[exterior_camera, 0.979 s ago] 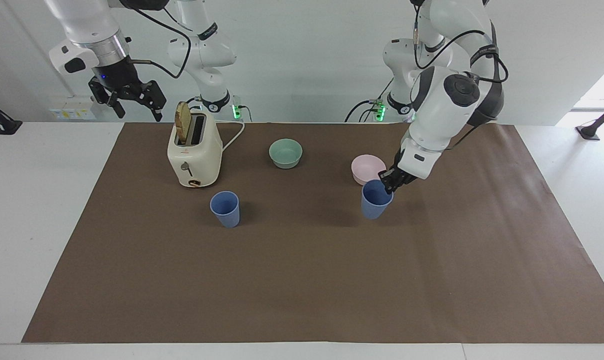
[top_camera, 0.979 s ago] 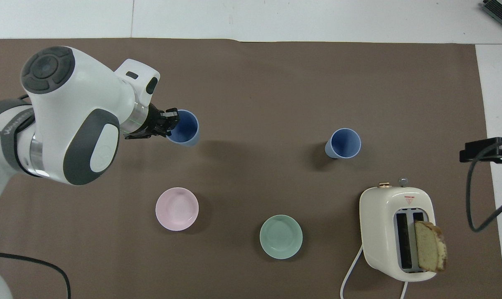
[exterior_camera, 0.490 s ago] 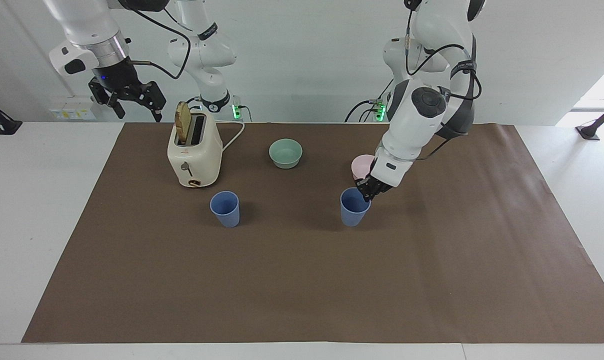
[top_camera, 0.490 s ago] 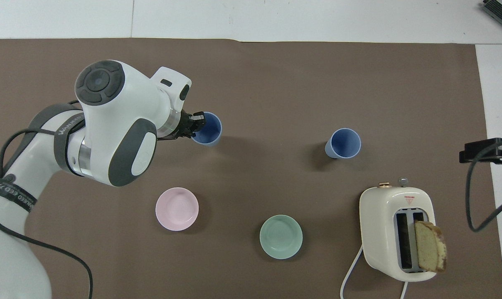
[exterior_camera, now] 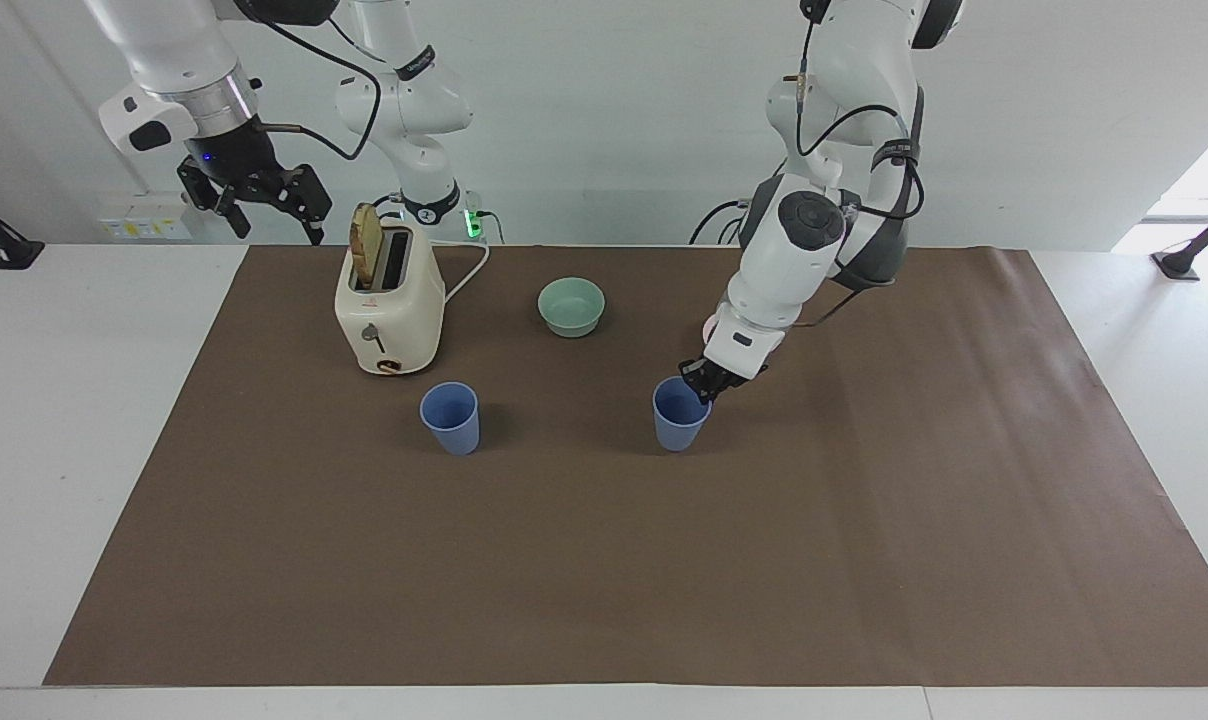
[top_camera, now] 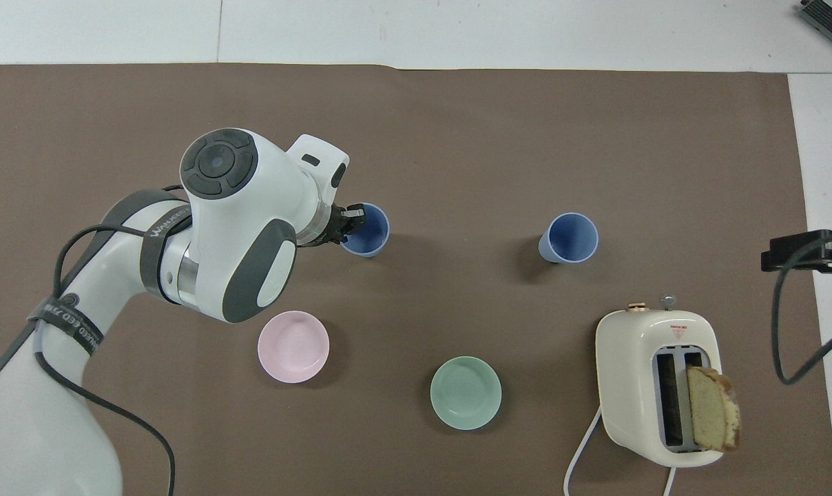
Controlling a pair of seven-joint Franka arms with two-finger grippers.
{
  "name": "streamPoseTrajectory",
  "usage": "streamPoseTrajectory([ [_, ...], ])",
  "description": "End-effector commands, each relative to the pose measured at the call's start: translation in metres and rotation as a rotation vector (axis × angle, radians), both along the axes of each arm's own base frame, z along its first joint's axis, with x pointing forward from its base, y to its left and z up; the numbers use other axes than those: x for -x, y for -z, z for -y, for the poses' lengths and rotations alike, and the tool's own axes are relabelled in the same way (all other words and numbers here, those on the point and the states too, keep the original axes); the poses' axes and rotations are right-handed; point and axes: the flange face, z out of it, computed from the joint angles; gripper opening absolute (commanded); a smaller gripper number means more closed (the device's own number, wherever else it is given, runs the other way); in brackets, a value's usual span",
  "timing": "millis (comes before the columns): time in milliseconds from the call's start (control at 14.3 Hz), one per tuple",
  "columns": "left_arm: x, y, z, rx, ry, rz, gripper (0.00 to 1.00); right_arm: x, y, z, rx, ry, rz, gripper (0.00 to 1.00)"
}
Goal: Stack blue cups with both arms
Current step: 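Slide the blue cup with the left gripper toward the table center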
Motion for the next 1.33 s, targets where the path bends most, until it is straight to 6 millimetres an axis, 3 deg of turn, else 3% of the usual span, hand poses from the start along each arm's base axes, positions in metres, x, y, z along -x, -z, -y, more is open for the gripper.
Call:
streamPoseTrajectory([
  [0, 0.003, 0.012, 0.001, 0.008, -0.012, 0.004, 0.0, 0.007, 0.002, 0.005, -0.019, -0.013, 0.004, 1.0],
  [280, 0.002, 0.012, 0.001, 0.01, -0.008, 0.007, 0.0, 0.007, 0.001, 0.005, -0.019, -0.013, 0.01, 1.0],
  [350, 0.002, 0.013, 0.001, 0.008, -0.006, 0.005, 0.37, 0.006, 0.0, 0.004, -0.018, -0.013, 0.021, 1.0],
  [420, 0.003, 0.013, 0.001, 0.005, -0.006, 0.001, 0.9, 0.005, 0.002, 0.004, -0.018, -0.015, 0.023, 1.0],
  [490, 0.003, 0.013, 0.001, 0.005, -0.005, -0.001, 1.0, 0.003, 0.005, 0.001, -0.018, -0.021, 0.027, 1.0],
  [629, 0.002, 0.012, 0.0, 0.0, -0.004, -0.003, 1.0, -0.005, 0.019, -0.008, -0.014, -0.036, 0.042, 1.0],
  [839, 0.008, 0.003, -0.005, -0.03, 0.012, -0.041, 1.0, -0.025, 0.044, -0.039, -0.013, -0.085, 0.06, 1.0],
  [1119, 0.007, -0.049, -0.03, -0.035, 0.008, -0.041, 1.0, -0.072, 0.105, -0.083, -0.006, -0.146, 0.093, 1.0],
  [1259, -0.002, -0.085, -0.068, -0.037, 0.0, -0.031, 1.0, -0.083, 0.137, -0.098, -0.002, -0.18, 0.072, 1.0],
])
